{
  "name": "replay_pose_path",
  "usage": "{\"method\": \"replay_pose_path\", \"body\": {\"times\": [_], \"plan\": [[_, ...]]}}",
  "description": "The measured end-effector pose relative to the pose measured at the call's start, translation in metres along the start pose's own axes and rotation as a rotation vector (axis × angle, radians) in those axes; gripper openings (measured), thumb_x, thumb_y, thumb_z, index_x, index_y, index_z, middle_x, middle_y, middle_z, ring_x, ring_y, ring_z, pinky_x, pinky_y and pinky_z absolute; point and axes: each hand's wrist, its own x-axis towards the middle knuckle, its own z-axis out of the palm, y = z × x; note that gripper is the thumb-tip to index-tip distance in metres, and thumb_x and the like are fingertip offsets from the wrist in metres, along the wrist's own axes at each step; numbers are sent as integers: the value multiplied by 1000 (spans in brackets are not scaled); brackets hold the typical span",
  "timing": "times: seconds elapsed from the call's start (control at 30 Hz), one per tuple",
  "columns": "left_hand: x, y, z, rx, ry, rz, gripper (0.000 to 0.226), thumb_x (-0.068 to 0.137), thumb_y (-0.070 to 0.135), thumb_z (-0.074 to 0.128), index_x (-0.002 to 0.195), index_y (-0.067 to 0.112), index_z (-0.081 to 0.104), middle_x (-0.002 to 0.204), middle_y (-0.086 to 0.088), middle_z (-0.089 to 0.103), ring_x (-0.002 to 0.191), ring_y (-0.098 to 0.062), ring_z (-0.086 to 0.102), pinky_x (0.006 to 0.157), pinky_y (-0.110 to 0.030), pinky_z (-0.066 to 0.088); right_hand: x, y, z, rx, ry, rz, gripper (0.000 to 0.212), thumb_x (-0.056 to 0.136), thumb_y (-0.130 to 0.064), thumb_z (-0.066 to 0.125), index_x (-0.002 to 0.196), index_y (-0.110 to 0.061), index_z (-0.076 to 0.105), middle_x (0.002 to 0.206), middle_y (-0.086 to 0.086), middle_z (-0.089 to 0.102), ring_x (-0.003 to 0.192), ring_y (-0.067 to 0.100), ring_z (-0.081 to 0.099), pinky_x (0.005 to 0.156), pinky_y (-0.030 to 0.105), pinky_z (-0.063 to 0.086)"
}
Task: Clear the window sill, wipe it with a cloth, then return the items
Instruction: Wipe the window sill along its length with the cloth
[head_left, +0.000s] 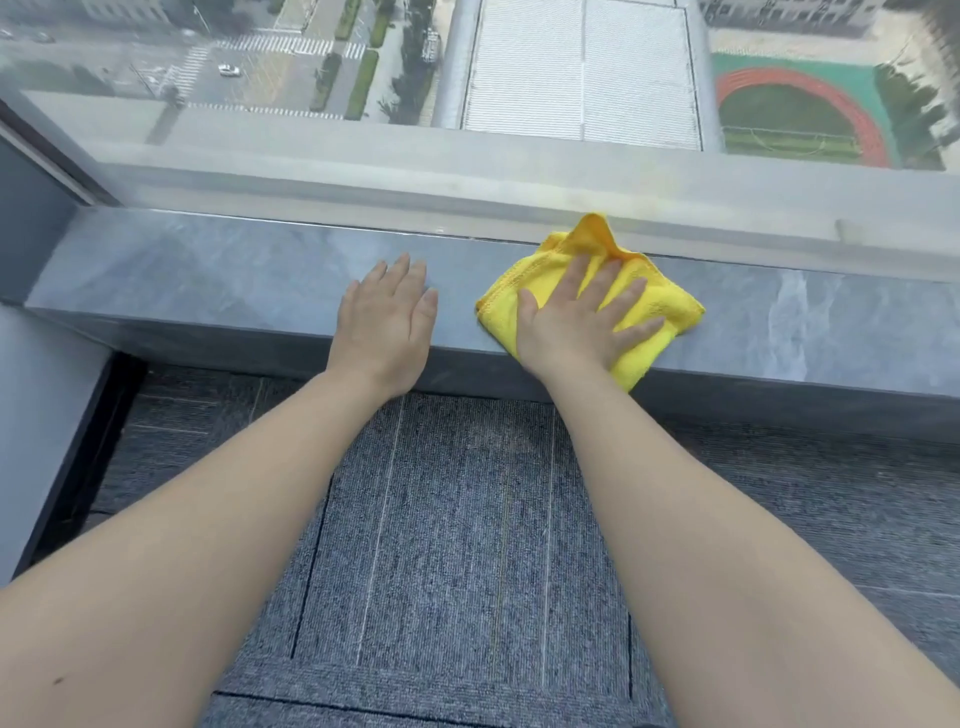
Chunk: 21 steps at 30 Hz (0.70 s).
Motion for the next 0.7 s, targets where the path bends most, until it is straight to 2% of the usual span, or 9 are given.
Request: {"method": "replay_pose_path", "body": {"times": [0.1,0.17,0.37,0.53,0.63,0.7], "plan": [[-4,-11,-3,-1,-1,-32,52,95,34,18,141,12,23,155,-8,17,144,-24,11,116,-38,5,2,-18,3,6,17,-8,72,94,-51,20,148,-12,-7,158,13,-12,144,39,-16,109,66,-8],[-5,-18,-6,0,13,-46,65,84,40,12,141,12,23,155,-9,18,144,-25,13,116,-38,6,0,-30,8,-20,36,-91,70,95,-50,20,149,-12,-5,159,13,-10,144,38,-15,110,64,-8],[-8,-33,-12,-14,44,-67,69,80,39,11,140,8,23,154,-13,20,143,-27,15,118,-40,8,-16,-48,21,-170,40,-485,64,96,-47,18,149,-18,-3,160,5,-8,147,29,-13,114,56,-9],[-14,-29,-13,-20,54,-45,69,80,40,12,140,9,24,153,-15,21,142,-29,17,117,-41,10,-23,-32,17,-263,-24,-780,54,98,-42,21,148,-34,1,160,-6,-6,148,19,-8,117,44,-8],[-17,-18,-11,-31,38,-30,69,80,42,12,141,12,22,155,-12,18,143,-27,15,117,-40,8,-27,-6,11,-269,-37,-810,53,99,-37,25,147,-36,3,160,-9,-5,148,16,-6,118,40,-9],[-15,-8,-8,-38,31,-14,60,89,40,15,141,12,22,155,-10,17,144,-26,13,116,-39,7,-31,15,9,-248,-24,-745,53,99,-37,24,147,-35,3,160,-9,-5,148,15,-6,117,41,-10]]}}
